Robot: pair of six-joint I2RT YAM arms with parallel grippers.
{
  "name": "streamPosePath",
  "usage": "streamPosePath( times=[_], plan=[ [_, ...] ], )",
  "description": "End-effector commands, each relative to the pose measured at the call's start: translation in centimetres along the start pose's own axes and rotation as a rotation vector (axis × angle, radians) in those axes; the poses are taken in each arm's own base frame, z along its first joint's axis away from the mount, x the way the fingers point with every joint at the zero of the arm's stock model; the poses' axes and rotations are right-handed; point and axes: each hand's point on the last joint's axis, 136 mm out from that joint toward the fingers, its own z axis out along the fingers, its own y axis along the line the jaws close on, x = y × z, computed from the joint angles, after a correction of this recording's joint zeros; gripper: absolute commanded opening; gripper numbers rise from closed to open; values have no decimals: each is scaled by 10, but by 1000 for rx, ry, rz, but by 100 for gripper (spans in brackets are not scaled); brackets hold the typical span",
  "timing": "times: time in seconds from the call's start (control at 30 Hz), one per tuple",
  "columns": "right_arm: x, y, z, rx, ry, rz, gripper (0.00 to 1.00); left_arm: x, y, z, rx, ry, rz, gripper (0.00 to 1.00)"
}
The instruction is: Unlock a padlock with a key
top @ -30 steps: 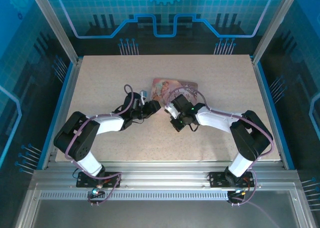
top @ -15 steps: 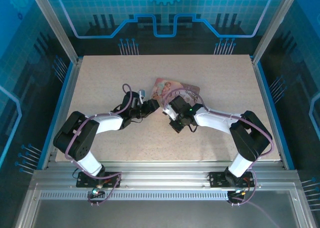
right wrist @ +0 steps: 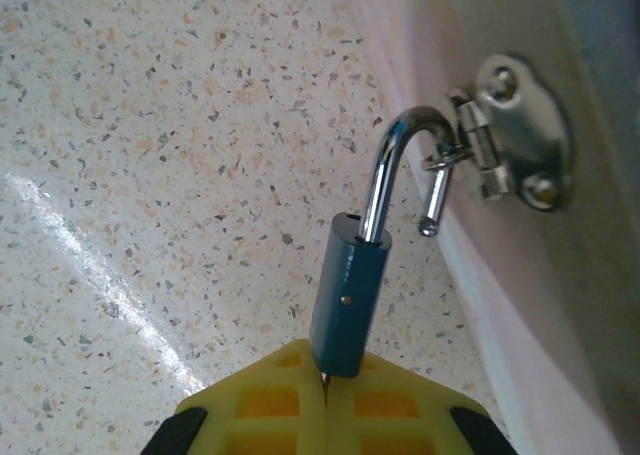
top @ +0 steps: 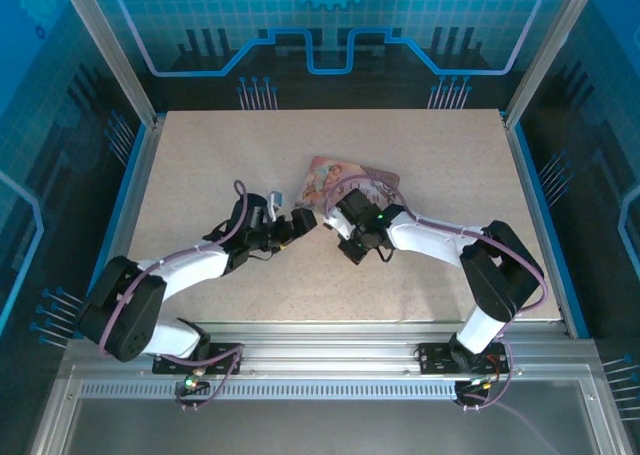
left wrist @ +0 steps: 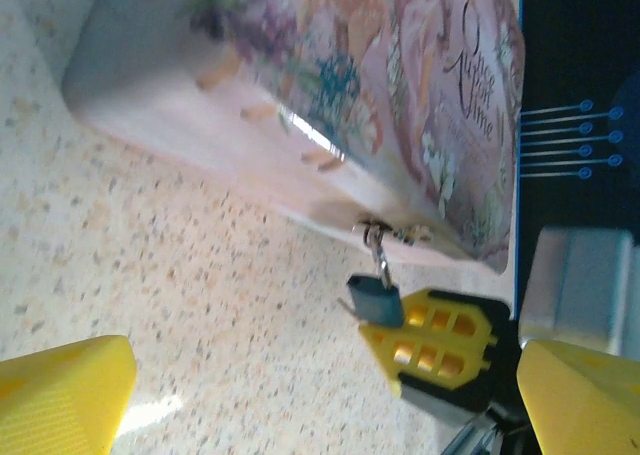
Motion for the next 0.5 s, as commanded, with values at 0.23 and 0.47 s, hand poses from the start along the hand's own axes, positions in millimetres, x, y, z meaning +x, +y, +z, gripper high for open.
streamPosePath(
  times=[0.23,0.47],
  plan=[
    [5,14,-2,-14,67,-148,3,37,30,-25,-133,48,21,99],
    [12,26,11,-36,111,-181,2,41,34,-27,-132,52,12,99]
  ],
)
